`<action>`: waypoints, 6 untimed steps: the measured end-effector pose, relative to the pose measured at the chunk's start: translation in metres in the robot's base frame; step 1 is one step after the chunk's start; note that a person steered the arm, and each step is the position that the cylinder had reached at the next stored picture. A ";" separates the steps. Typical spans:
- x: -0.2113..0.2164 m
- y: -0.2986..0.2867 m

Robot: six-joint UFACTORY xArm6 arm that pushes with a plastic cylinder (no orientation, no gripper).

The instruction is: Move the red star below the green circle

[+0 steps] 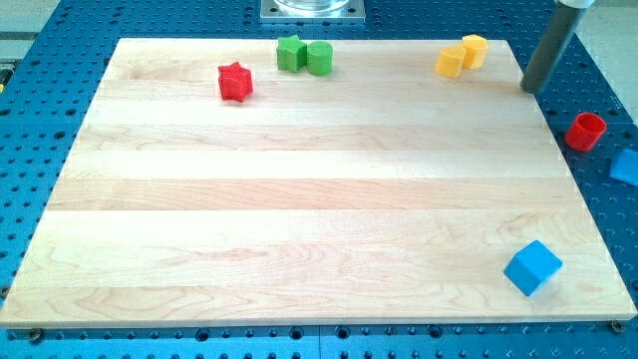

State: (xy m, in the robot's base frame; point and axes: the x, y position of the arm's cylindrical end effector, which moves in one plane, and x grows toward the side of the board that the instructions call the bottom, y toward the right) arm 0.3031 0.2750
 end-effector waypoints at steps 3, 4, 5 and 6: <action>0.005 -0.444; -0.021 -0.420; -0.004 -0.298; 0.028 -0.195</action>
